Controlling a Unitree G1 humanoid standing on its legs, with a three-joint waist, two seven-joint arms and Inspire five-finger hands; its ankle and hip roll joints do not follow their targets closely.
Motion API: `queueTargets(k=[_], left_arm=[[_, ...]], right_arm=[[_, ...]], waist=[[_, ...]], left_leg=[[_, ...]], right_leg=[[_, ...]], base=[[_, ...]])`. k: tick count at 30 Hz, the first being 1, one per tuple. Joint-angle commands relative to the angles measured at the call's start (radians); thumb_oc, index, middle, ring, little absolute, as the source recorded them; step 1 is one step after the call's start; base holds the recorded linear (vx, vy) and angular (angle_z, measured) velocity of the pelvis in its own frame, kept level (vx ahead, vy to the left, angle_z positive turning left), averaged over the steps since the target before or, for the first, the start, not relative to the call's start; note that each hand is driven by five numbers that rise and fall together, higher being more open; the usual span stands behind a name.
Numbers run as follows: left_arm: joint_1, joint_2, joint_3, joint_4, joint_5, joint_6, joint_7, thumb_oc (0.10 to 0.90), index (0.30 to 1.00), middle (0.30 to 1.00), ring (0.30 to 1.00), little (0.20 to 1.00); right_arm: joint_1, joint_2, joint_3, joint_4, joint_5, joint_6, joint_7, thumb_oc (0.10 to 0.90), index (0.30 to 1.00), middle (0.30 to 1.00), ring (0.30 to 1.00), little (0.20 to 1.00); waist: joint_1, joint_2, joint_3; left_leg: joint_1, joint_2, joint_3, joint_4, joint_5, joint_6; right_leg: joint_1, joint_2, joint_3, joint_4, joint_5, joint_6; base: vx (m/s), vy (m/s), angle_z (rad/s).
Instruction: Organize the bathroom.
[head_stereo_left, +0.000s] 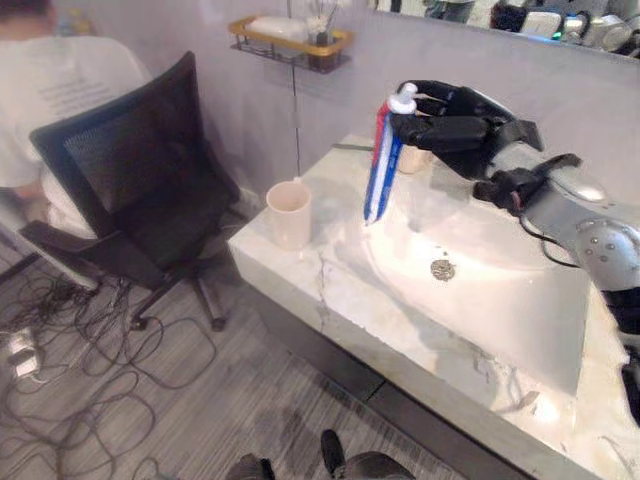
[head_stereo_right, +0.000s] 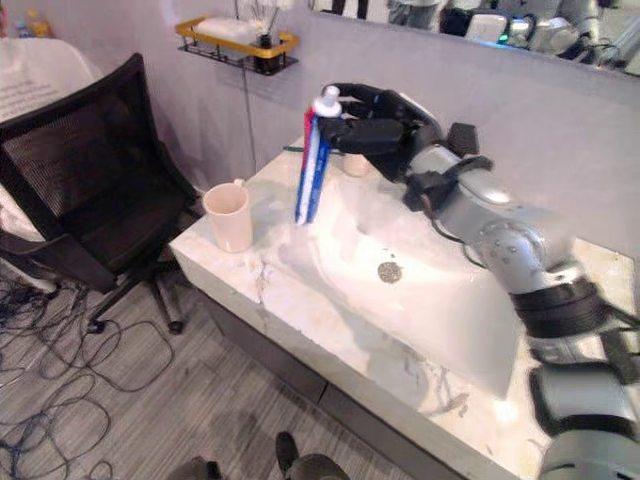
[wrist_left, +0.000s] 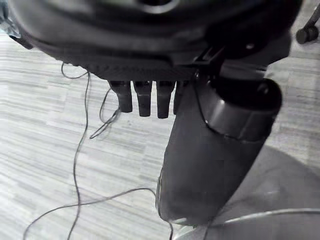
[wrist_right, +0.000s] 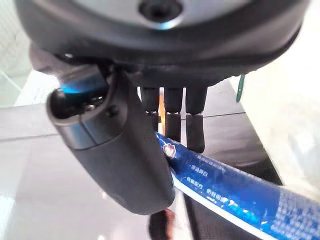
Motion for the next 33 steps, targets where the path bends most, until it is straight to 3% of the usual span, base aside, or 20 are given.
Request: queueTargets(k=[1, 2, 3, 5, 6, 11, 21, 31, 33], left_arm=[[-0.012, 0.065, -0.033, 0.015, 0.066, 0.025, -0.033, 0.8, 0.9, 0.9, 0.9, 0.9], [-0.013, 0.054, -0.046, 0.012, 0.089, 0.023, -0.038, 0.8, 0.9, 0.9, 0.9, 0.9], [-0.014, 0.044, -0.06, 0.011, 0.089, 0.023, -0.033, 0.8, 0.9, 0.9, 0.9, 0.9], [-0.022, 0.036, -0.086, -0.006, 0.07, 0.042, -0.021, 0.8, 0.9, 0.9, 0.9, 0.9], [-0.038, 0.029, -0.092, 0.001, 0.045, 0.052, -0.001, 0.8, 0.9, 0.9, 0.9, 0.9], [-0.04, 0.023, -0.056, 0.02, 0.002, 0.054, 0.047, 0.8, 0.9, 0.9, 0.9, 0.9], [0.044, 0.008, -0.032, 0.034, 0.088, -0.007, -0.014, 0.8, 0.9, 0.9, 0.9, 0.9], [0.072, -0.018, -0.052, 0.028, 0.06, 0.015, 0.01, 0.8, 0.9, 0.9, 0.9, 0.9], [0.077, -0.018, -0.053, 0.028, 0.047, 0.016, 0.019, 0.8, 0.9, 0.9, 0.9, 0.9]], right_arm=[[-0.126, 0.016, -0.09, -0.006, -0.05, -0.192, 0.014, 0.4, 0.3, 0.3, 0.3, 0.3], [-0.1, 0.038, -0.106, -0.027, -0.089, -0.183, -0.013, 0.4, 0.3, 0.3, 0.3, 0.3], [-0.079, 0.048, -0.121, -0.042, -0.103, -0.181, -0.015, 0.4, 0.3, 0.3, 0.3, 0.3], [-0.065, 0.056, -0.132, -0.064, -0.128, -0.175, -0.017, 0.4, 0.3, 0.3, 0.3, 0.3], [-0.055, 0.063, -0.131, -0.053, -0.142, -0.201, 0.001, 0.4, 0.3, 0.3, 0.3, 0.3], [-0.061, 0.057, -0.144, -0.056, -0.18, -0.232, 0.065, 0.4, 0.3, 0.3, 0.3, 0.3], [-0.137, -0.052, -0.152, -0.105, -0.249, -0.364, 0.123, 0.4, 0.3, 0.3, 0.3, 0.3], [-0.192, -0.068, -0.131, -0.194, -0.22, -0.368, 0.085, 0.4, 0.3, 0.3, 0.3, 0.3], [-0.196, -0.057, -0.134, -0.224, -0.197, -0.393, 0.064, 0.4, 0.3, 0.3, 0.3, 0.3]], waist=[[-0.01, -0.003, -0.078], [-0.025, 0.025, -0.089], [-0.028, 0.033, -0.095], [-0.032, 0.039, -0.1], [-0.036, 0.045, -0.104], [-0.041, 0.057, -0.116], [-0.021, 0.04, -0.168], [-0.013, 0.032, -0.193], [-0.008, 0.033, -0.195]], left_leg=[[0.145, -0.012, 0.029, -0.21, 0.063, 0.019], [0.185, 0.0, 0.056, -0.303, 0.076, 0.016], [0.193, -0.001, 0.054, -0.333, 0.095, 0.012], [0.17, -0.012, 0.037, -0.331, 0.109, 0.005], [0.164, -0.015, 0.05, -0.353, 0.11, 0.007], [0.192, -0.016, 0.071, -0.417, 0.119, 0.005], [0.162, 0.005, 0.096, -0.383, 0.113, -0.013], [0.146, 0.021, 0.107, -0.369, 0.122, -0.029], [0.14, 0.022, 0.109, -0.359, 0.121, -0.033]], right_leg=[[0.002, -0.092, 0.0, 0.103, -0.02, 0.161], [-0.005, -0.09, 0.007, 0.114, -0.034, 0.162], [-0.004, -0.094, 0.014, 0.112, -0.033, 0.164], [0.004, -0.098, 0.029, 0.083, -0.022, 0.166], [0.003, -0.108, 0.023, 0.065, -0.018, 0.174], [-0.014, -0.123, 0.023, 0.043, -0.011, 0.199], [0.023, -0.137, -0.007, 0.013, -0.032, 0.207], [0.043, -0.138, -0.019, 0.002, -0.047, 0.207], [0.049, -0.14, -0.023, 0.002, -0.052, 0.206]], base=[[0.19, 0.1, -0.32], [0.21, 0.133, -0.15], [0.23, 0.18, 0.03], [0.09, 0.123, 0.31], [0.06, 0.123, 0.27], [0.05, 0.096, -0.14], [0.05, 0.025, -0.02], [0.02, 0.002, 0.0], [0.0, 0.0, 0.0]])
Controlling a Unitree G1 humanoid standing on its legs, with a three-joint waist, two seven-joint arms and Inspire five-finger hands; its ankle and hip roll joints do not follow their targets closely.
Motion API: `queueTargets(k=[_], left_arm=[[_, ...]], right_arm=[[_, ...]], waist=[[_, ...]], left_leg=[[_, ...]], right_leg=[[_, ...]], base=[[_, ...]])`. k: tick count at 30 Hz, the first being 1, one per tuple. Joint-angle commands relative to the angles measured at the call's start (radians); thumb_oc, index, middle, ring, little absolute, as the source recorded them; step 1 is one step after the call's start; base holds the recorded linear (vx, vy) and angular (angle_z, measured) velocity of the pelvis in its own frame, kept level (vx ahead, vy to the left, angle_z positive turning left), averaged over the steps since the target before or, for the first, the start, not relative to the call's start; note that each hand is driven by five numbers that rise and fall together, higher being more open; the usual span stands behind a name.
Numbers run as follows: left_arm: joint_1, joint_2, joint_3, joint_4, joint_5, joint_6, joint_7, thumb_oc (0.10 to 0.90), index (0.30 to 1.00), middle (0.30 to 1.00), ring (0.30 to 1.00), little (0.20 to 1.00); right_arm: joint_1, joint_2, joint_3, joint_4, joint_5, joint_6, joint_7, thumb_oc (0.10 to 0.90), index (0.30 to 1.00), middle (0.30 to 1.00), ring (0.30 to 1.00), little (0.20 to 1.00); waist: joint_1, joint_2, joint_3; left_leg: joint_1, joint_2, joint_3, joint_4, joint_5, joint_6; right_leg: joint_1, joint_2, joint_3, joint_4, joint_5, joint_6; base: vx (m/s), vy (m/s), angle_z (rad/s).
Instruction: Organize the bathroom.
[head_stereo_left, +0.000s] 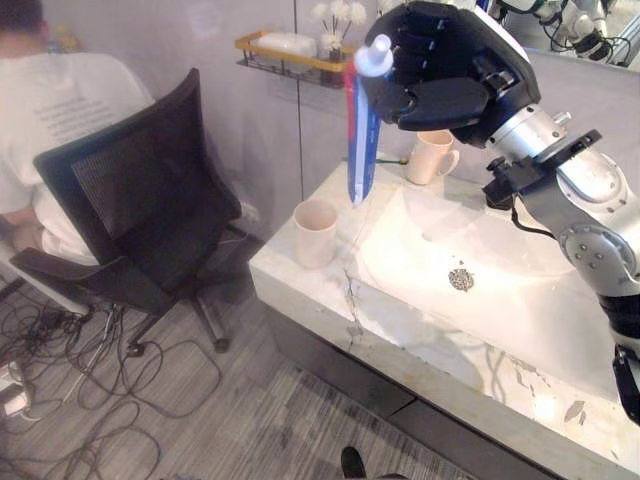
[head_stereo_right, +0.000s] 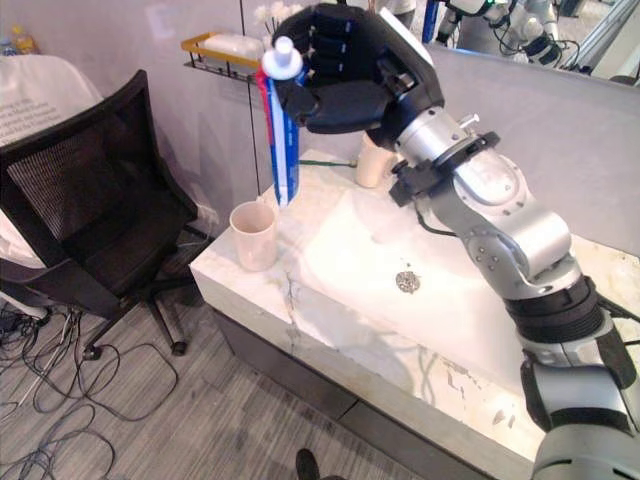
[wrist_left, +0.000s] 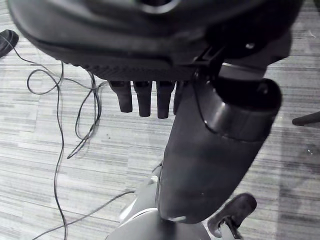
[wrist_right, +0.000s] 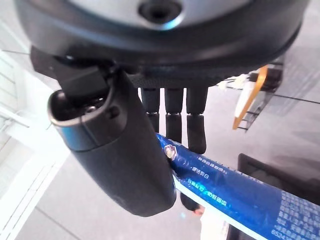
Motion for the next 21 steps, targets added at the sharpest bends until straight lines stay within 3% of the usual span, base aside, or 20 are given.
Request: queueTargets(k=[1, 7, 13, 21], left_arm=[[0.051, 0.057, -0.032, 0.08, 0.007, 0.03, 0.016, 0.8, 0.9, 0.9, 0.9, 0.9], [0.049, 0.053, -0.05, 0.072, -0.039, 0.043, 0.036, 0.8, 0.9, 0.9, 0.9, 0.9], [0.067, 0.035, -0.053, 0.055, -0.07, 0.066, 0.065, 0.8, 0.9, 0.9, 0.9, 0.9], [0.126, 0.015, 0.004, 0.059, -0.048, 0.036, 0.092, 0.8, 0.9, 0.9, 0.9, 0.9]], right_arm=[[-0.184, 0.067, -0.126, 0.014, 0.048, -0.189, -0.067, 0.4, 0.3, 0.3, 0.3, 0.3], [-0.184, 0.1, -0.138, -0.033, 0.071, -0.236, -0.132, 0.4, 0.3, 0.3, 0.3, 0.3], [-0.193, 0.144, -0.105, -0.047, 0.045, -0.216, -0.207, 0.4, 0.3, 0.3, 0.3, 0.3], [-0.154, 0.187, -0.065, -0.045, -0.041, -0.22, -0.249, 0.4, 0.3, 0.3, 0.3, 0.3]], waist=[[-0.001, -0.061, -0.107], [0.001, -0.061, -0.107], [0.014, -0.063, -0.112], [0.046, -0.058, -0.132]], left_leg=[[-0.139, 0.068, 0.021, 0.173, 0.001, -0.028], [-0.151, 0.072, 0.031, 0.189, -0.002, -0.034], [-0.154, 0.078, 0.022, 0.189, 0.005, -0.044], [-0.162, 0.08, -0.002, 0.203, 0.004, -0.051]], right_leg=[[0.018, -0.096, -0.016, 0.106, -0.119, 0.133], [0.024, -0.101, -0.022, 0.1, -0.121, 0.133], [0.029, -0.104, -0.035, 0.083, -0.111, 0.135], [0.038, -0.109, -0.053, 0.068, -0.103, 0.136]], base=[[0.0, 0.0, 0.0], [0.01, 0.004, 0.0], [0.01, -0.013, 0.0], [0.02, -0.03, 0.03]])
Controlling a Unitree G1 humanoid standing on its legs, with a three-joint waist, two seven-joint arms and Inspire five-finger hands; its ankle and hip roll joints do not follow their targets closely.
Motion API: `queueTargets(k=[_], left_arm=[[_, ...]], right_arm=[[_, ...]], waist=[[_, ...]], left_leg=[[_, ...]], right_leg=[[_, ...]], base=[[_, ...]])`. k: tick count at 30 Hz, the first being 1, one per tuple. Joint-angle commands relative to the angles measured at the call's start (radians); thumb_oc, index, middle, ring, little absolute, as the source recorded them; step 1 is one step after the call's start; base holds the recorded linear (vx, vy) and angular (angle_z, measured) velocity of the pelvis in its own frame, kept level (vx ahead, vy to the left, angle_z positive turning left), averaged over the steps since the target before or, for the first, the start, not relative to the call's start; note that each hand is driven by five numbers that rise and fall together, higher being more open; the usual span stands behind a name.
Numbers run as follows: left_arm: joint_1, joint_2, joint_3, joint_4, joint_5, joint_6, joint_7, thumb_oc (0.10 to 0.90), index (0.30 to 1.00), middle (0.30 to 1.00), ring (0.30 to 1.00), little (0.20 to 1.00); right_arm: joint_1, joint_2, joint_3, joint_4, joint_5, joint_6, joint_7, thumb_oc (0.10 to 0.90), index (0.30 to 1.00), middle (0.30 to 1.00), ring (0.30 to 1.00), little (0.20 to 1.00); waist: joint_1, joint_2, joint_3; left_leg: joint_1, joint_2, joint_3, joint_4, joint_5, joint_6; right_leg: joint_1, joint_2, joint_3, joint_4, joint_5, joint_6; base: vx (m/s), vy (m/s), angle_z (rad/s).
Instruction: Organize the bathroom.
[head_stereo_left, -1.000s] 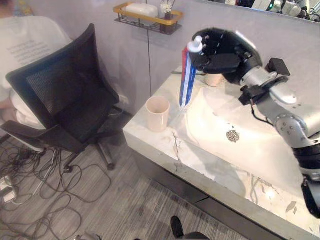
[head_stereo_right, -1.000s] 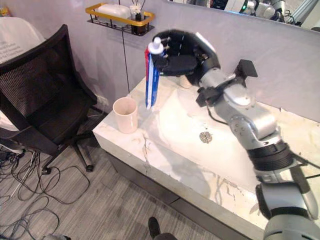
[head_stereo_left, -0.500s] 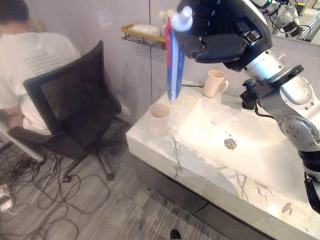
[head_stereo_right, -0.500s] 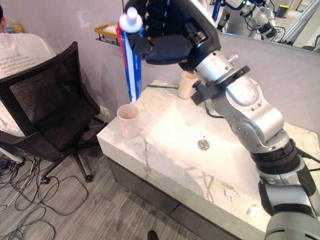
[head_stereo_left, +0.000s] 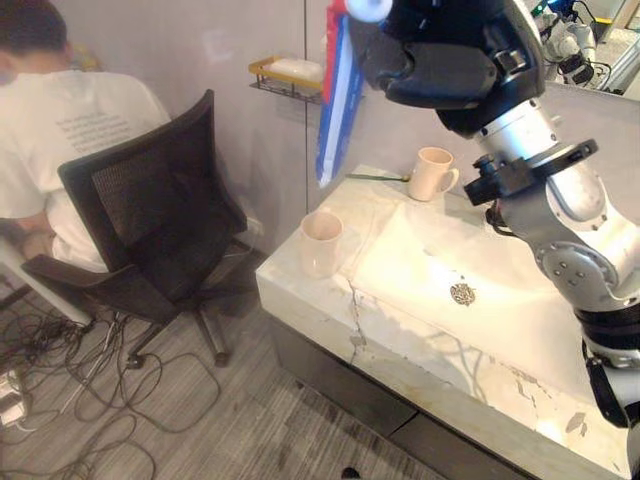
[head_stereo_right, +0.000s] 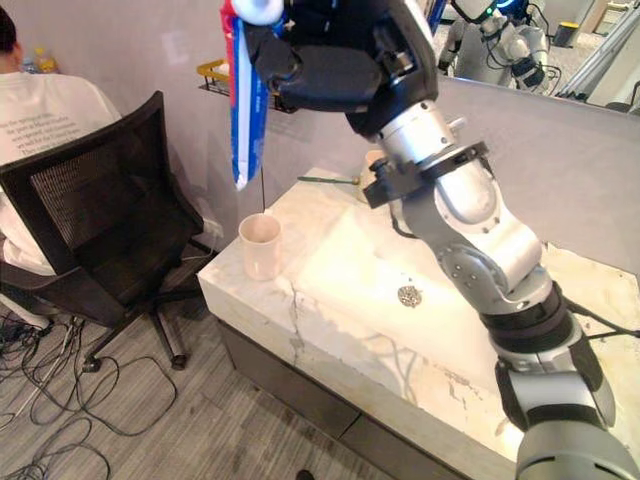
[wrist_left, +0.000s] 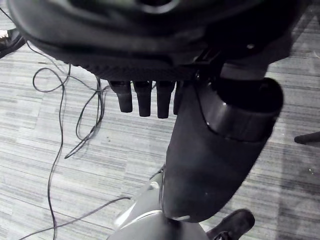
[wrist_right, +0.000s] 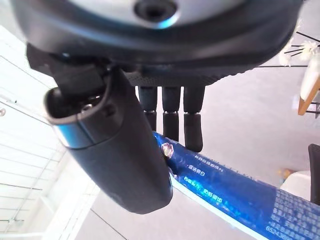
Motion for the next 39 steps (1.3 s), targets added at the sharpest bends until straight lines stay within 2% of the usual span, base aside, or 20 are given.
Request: queueTargets(k=[1, 2, 6, 13, 18, 27, 39], left_arm=[[0.081, 0.03, 0.004, 0.071, 0.006, 0.011, 0.007, 0.8, 0.9, 0.9, 0.9, 0.9], [0.092, 0.027, 0.014, 0.072, 0.0, 0.001, 0.009, 0.8, 0.9, 0.9, 0.9, 0.9], [0.094, 0.025, 0.029, 0.083, -0.006, 0.004, 0.005, 0.8, 0.9, 0.9, 0.9, 0.9], [0.086, 0.02, 0.029, 0.09, -0.059, 0.009, 0.007, 0.8, 0.9, 0.9, 0.9, 0.9], [0.091, 0.015, 0.029, 0.094, -0.06, 0.01, 0.009, 0.8, 0.9, 0.9, 0.9, 0.9], [0.092, 0.02, 0.021, 0.087, -0.061, 0.01, 0.002, 0.8, 0.9, 0.9, 0.9, 0.9], [0.089, 0.023, 0.023, 0.077, -0.043, 0.008, 0.011, 0.8, 0.9, 0.9, 0.9, 0.9]], right_arm=[[-0.149, 0.079, -0.101, 0.06, -0.053, -0.132, -0.031, 0.4, 0.3, 0.3, 0.3, 0.3], [-0.124, 0.08, -0.096, 0.057, -0.094, -0.142, -0.027, 0.4, 0.3, 0.3, 0.3, 0.3], [-0.052, 0.118, -0.113, 0.054, -0.129, -0.183, 0.014, 0.4, 0.3, 0.3, 0.3, 0.3], [0.031, 0.176, -0.148, 0.059, -0.227, -0.182, 0.077, 0.4, 0.3, 0.3, 0.3, 0.3], [0.051, 0.187, -0.151, 0.088, -0.29, -0.166, 0.059, 0.4, 0.3, 0.3, 0.3, 0.3], [0.072, 0.203, -0.158, 0.185, -0.339, -0.234, 0.042, 0.4, 0.3, 0.3, 0.3, 0.3], [0.056, 0.201, -0.153, 0.242, -0.365, -0.257, 0.008, 0.4, 0.3, 0.3, 0.3, 0.3]], waist=[[0.024, -0.054, -0.076], [0.027, -0.05, -0.08], [0.027, -0.04, -0.078], [0.025, -0.018, -0.067], [0.03, -0.017, -0.058], [0.044, -0.019, -0.036], [0.06, -0.028, -0.025]], left_leg=[[-0.151, 0.081, 0.007, 0.194, 0.005, -0.05], [-0.149, 0.081, -0.001, 0.189, 0.009, -0.05], [-0.135, 0.076, -0.014, 0.168, 0.013, -0.047], [-0.14, 0.085, -0.006, 0.154, 0.028, -0.05], [-0.142, 0.095, -0.001, 0.154, 0.029, -0.053], [-0.156, 0.108, 0.0, 0.169, 0.028, -0.059], [-0.164, 0.116, -0.003, 0.189, 0.02, -0.063]], right_leg=[[0.038, -0.105, -0.036, 0.069, -0.1, 0.135], [0.039, -0.102, -0.031, 0.068, -0.098, 0.134], [0.038, -0.097, -0.025, 0.066, -0.093, 0.133], [0.036, -0.1, -0.024, 0.073, -0.106, 0.13], [0.039, -0.105, -0.033, 0.073, -0.112, 0.128], [0.046, -0.106, -0.037, 0.086, -0.131, 0.121], [0.057, -0.105, -0.035, 0.101, -0.147, 0.114]], base=[[0.03, 0.0, 0.03], [0.04, 0.002, 0.03], [0.03, 0.005, 0.03], [0.02, 0.028, 0.02], [0.03, 0.0, 0.1], [0.02, -0.013, 0.04], [0.03, -0.028, 0.06]])
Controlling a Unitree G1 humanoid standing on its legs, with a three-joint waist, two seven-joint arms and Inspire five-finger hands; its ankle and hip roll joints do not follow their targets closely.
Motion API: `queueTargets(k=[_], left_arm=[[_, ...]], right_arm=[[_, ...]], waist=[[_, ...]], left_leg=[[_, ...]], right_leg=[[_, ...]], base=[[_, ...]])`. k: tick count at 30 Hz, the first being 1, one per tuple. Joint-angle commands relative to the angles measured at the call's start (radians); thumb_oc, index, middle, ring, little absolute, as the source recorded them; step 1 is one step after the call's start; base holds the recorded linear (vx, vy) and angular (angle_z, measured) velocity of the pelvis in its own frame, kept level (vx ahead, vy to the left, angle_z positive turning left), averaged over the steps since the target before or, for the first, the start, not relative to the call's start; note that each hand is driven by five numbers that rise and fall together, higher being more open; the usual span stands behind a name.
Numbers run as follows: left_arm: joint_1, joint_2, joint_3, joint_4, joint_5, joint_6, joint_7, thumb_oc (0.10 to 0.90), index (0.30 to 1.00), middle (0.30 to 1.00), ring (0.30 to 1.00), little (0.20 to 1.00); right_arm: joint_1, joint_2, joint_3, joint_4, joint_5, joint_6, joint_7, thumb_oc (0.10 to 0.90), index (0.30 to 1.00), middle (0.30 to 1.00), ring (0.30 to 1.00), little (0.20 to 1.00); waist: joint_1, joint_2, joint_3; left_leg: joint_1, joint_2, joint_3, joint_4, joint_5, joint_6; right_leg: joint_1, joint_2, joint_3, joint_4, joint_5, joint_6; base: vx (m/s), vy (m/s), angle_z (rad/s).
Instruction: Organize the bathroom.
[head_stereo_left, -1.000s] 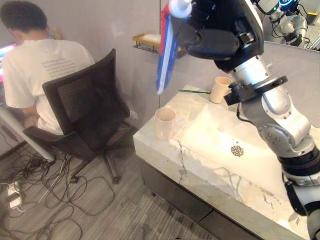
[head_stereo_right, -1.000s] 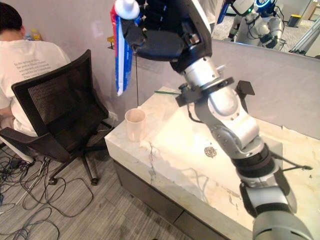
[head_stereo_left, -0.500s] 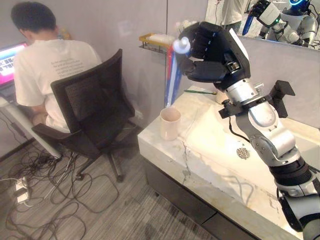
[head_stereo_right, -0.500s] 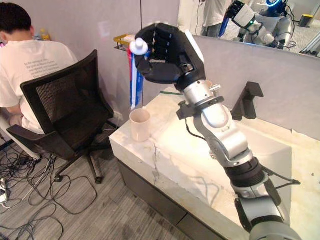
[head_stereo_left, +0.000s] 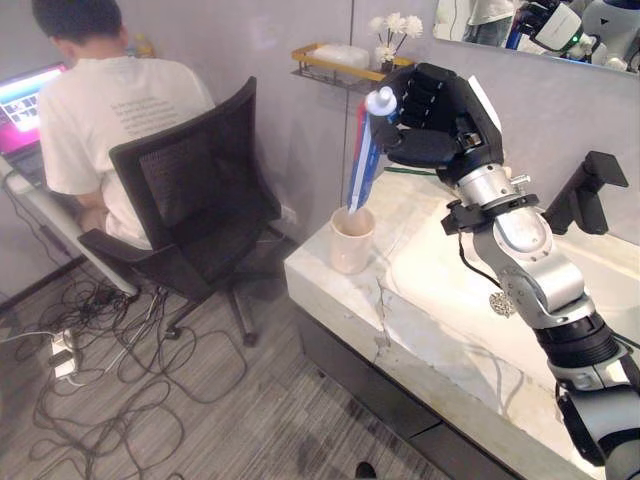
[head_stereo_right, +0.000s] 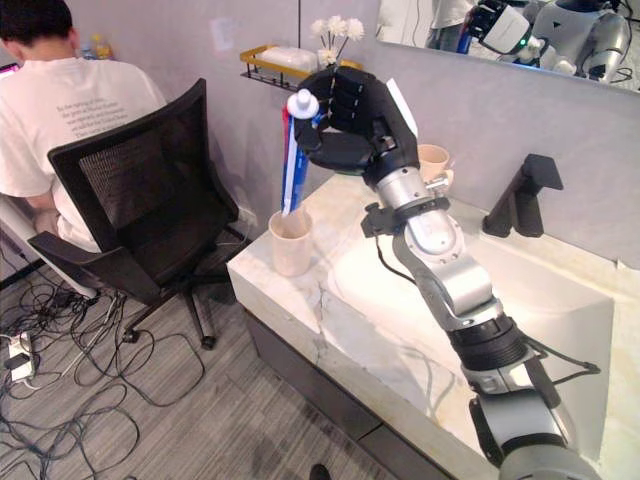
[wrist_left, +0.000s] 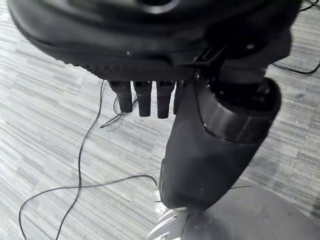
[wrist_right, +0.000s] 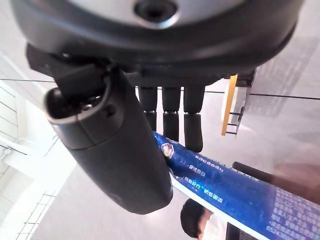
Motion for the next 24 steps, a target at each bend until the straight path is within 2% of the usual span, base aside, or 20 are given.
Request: queueTargets(k=[1, 9, 24], left_arm=[[0.018, 0.046, -0.013, 0.059, -0.001, 0.03, 0.0, 0.8, 0.9, 0.9, 0.9, 0.9], [0.019, 0.048, -0.012, 0.061, 0.015, 0.027, 0.003, 0.8, 0.9, 0.9, 0.9, 0.9], [0.01, 0.046, -0.014, 0.06, 0.042, 0.028, 0.0, 0.8, 0.9, 0.9, 0.9, 0.9]], right_arm=[[-0.129, 0.059, -0.141, 0.011, -0.044, -0.177, -0.045, 0.4, 0.3, 0.3, 0.3, 0.3], [-0.134, 0.065, -0.131, 0.038, -0.061, -0.192, -0.067, 0.4, 0.3, 0.3, 0.3, 0.3], [-0.12, 0.093, -0.121, 0.035, -0.099, -0.215, -0.077, 0.4, 0.3, 0.3, 0.3, 0.3]], waist=[[-0.005, -0.055, -0.061], [0.001, -0.056, -0.053], [-0.012, -0.047, -0.037]], left_leg=[[-0.126, 0.118, 0.059, 0.165, 0.025, -0.054], [-0.127, 0.125, 0.062, 0.169, 0.023, -0.057], [-0.115, 0.122, 0.076, 0.162, 0.012, -0.056]], right_leg=[[0.048, -0.097, 0.025, 0.101, -0.143, 0.12], [0.047, -0.1, 0.026, 0.111, -0.15, 0.119], [0.024, -0.111, 0.043, 0.106, -0.134, 0.127]], base=[[0.03, -0.018, 0.08], [0.01, -0.006, 0.08], [0.0, 0.0, 0.0]])
